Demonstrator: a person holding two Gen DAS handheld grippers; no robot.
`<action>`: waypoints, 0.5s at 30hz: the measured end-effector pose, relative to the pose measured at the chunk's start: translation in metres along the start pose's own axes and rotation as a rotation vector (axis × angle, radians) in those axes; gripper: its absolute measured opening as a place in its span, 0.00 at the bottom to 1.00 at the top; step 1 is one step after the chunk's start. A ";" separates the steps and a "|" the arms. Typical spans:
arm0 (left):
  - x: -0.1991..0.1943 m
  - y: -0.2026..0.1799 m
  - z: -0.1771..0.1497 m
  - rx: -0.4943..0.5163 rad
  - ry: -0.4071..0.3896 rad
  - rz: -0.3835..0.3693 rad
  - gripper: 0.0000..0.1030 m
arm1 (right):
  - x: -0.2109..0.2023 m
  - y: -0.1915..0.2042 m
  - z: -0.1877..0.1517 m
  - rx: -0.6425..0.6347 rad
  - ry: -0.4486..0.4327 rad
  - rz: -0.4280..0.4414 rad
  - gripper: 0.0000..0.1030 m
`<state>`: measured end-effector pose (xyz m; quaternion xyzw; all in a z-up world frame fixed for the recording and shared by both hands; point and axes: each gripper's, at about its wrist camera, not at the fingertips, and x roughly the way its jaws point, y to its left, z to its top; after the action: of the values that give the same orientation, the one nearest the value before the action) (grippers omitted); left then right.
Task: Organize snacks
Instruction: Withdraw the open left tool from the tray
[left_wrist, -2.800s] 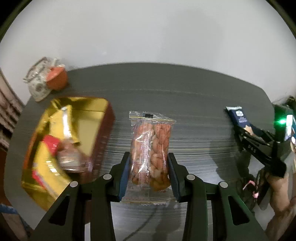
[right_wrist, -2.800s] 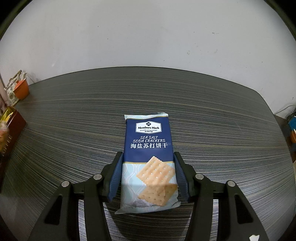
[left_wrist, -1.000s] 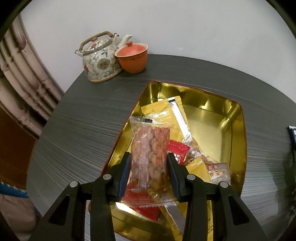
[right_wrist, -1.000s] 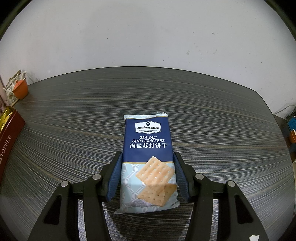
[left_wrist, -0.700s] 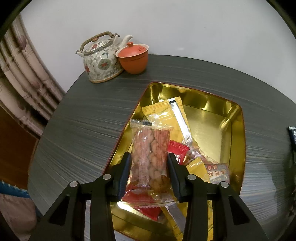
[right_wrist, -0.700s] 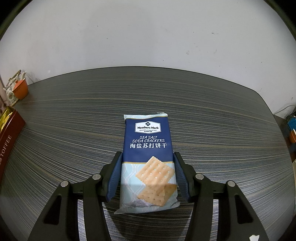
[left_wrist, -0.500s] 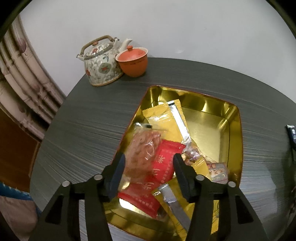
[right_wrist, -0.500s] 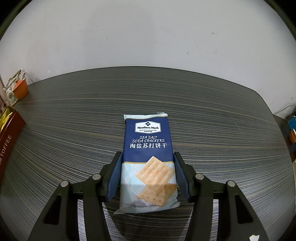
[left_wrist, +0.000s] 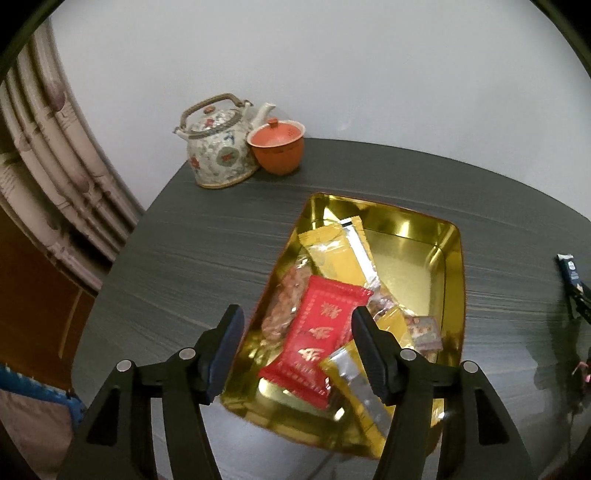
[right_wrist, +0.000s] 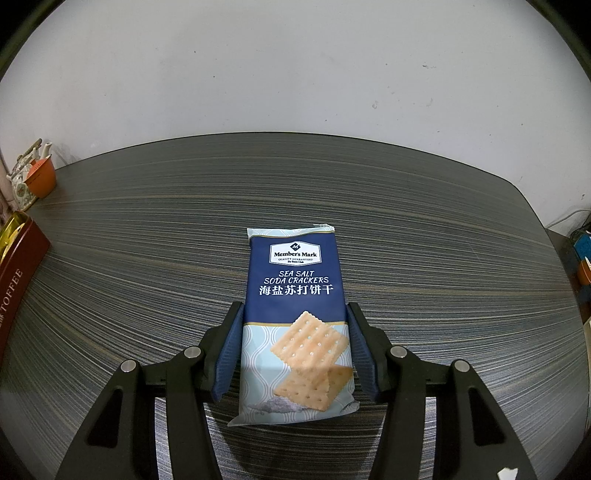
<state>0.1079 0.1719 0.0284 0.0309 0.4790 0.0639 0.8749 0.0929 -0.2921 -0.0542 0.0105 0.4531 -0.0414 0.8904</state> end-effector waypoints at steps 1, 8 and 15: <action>-0.004 0.003 -0.002 -0.002 -0.004 0.002 0.60 | 0.000 0.000 0.000 0.001 0.000 0.001 0.49; -0.020 0.032 -0.020 -0.019 -0.029 0.052 0.63 | -0.001 0.000 0.000 -0.001 -0.004 -0.002 0.45; -0.020 0.051 -0.042 -0.042 -0.014 0.061 0.68 | -0.008 0.013 -0.002 -0.001 -0.002 -0.033 0.45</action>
<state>0.0575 0.2195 0.0284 0.0277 0.4701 0.1002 0.8765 0.0881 -0.2787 -0.0491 0.0025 0.4524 -0.0559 0.8901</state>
